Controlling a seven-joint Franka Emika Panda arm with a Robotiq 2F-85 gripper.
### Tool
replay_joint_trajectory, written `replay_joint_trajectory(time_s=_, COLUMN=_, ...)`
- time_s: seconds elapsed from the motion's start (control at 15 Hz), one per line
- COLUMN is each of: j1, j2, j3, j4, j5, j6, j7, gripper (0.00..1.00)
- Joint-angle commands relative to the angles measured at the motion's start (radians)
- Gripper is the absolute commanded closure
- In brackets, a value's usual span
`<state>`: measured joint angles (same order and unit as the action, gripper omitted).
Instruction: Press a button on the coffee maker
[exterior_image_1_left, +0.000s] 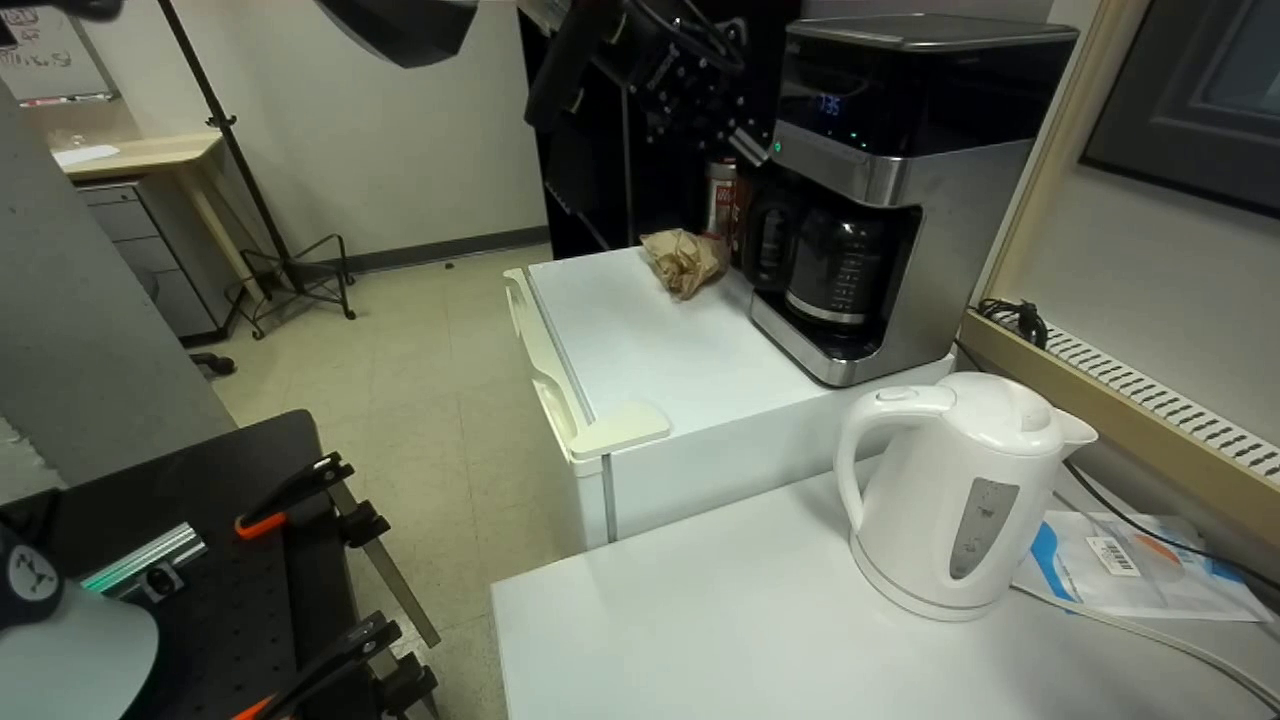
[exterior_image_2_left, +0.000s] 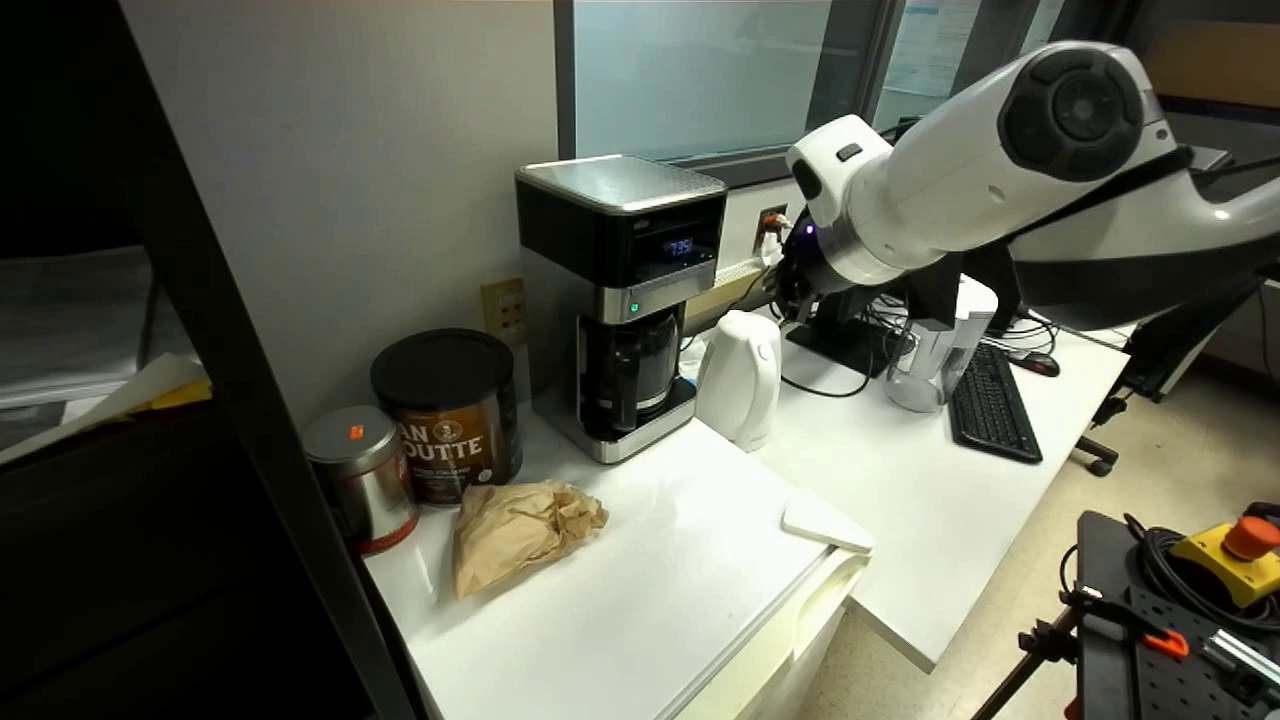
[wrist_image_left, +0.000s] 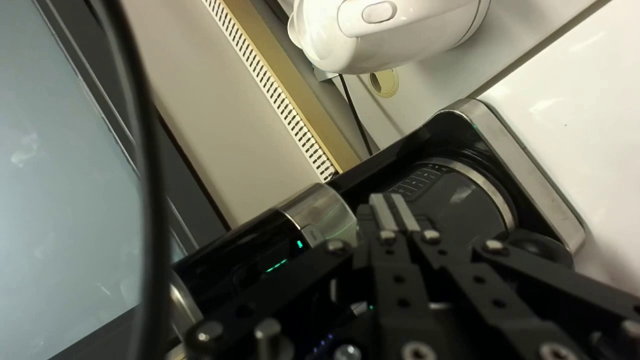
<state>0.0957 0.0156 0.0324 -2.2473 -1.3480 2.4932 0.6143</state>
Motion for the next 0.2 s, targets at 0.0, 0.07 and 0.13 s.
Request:
replay_joint_trajectory(time_s=0.0, j1=-0.013, j2=-0.070, j3=0.012, j4=-0.073, j5=-0.053, j6=0.038, j7=0.026, gripper=1.00)
replay_joint_trajectory(time_s=0.07, j1=-0.015, j2=-0.080, j3=0.011, j4=-0.083, j5=-0.060, j6=0.047, j7=0.027, gripper=1.00)
replay_joint_trajectory(time_s=0.13, j1=-0.017, j2=-0.088, j3=0.009, j4=-0.091, j5=-0.059, j6=0.057, j7=0.024, gripper=1.00)
